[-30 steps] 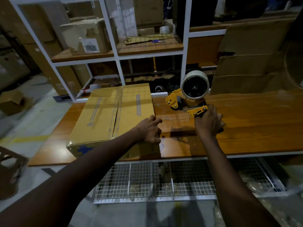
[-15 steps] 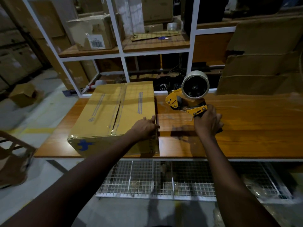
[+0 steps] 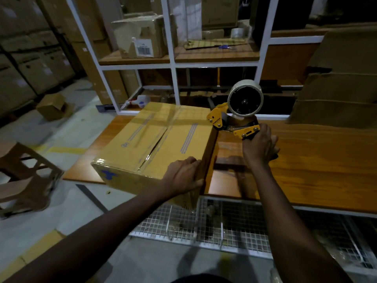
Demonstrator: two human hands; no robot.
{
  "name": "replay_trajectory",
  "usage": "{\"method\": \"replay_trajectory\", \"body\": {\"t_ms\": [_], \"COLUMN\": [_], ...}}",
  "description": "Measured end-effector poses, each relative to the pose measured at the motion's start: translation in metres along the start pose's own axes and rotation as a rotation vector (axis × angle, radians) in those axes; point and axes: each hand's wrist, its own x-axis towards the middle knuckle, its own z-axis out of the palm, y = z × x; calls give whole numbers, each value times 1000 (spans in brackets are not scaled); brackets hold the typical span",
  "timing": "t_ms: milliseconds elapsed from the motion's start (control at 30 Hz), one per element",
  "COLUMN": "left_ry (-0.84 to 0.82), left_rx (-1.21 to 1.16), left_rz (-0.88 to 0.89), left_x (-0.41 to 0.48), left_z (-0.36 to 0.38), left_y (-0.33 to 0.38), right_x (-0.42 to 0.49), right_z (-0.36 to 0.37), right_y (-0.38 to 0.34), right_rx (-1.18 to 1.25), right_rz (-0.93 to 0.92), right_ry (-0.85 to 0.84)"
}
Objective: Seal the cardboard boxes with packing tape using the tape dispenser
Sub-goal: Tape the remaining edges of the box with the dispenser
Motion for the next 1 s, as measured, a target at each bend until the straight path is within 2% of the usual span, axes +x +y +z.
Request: {"method": "replay_trajectory", "body": {"t_ms": [67,133,300,433,500,700,867,933,1000], "left_ry": [-36,-115,-114,-114,-121,-87,-45,-8,22], "left_rx": [25,25,24,132,171,224,260,162,-19], "left_rz": [-129,-157,43,251,261,-12,-388,-547,-616], "left_x": [-1,0,-18,-48,-66,-106,-111,-103,-91], "left_z": [15,23,31,31,29,29,31,36,41], "left_y": [4,4,-24,-94,-138,-268,-316,-320,-313], "right_x": [-3,-5,-11,-22,-29,-57,-73,-77,-79], "right_z": [6,14,32,55,67,97,112,115,116], "right_y": [-11,-22,-56,-89,-106,-150,-170,-172,-170], "right_rx": [13,15,2,2,-4,-22,-35,-49,-66], "right_rz": [-17,-23,-60,-96,-117,-153,-140,-129,-117], "right_ry": [-9,-23,-30,-53,-57,-61,-35,-16,10]}}
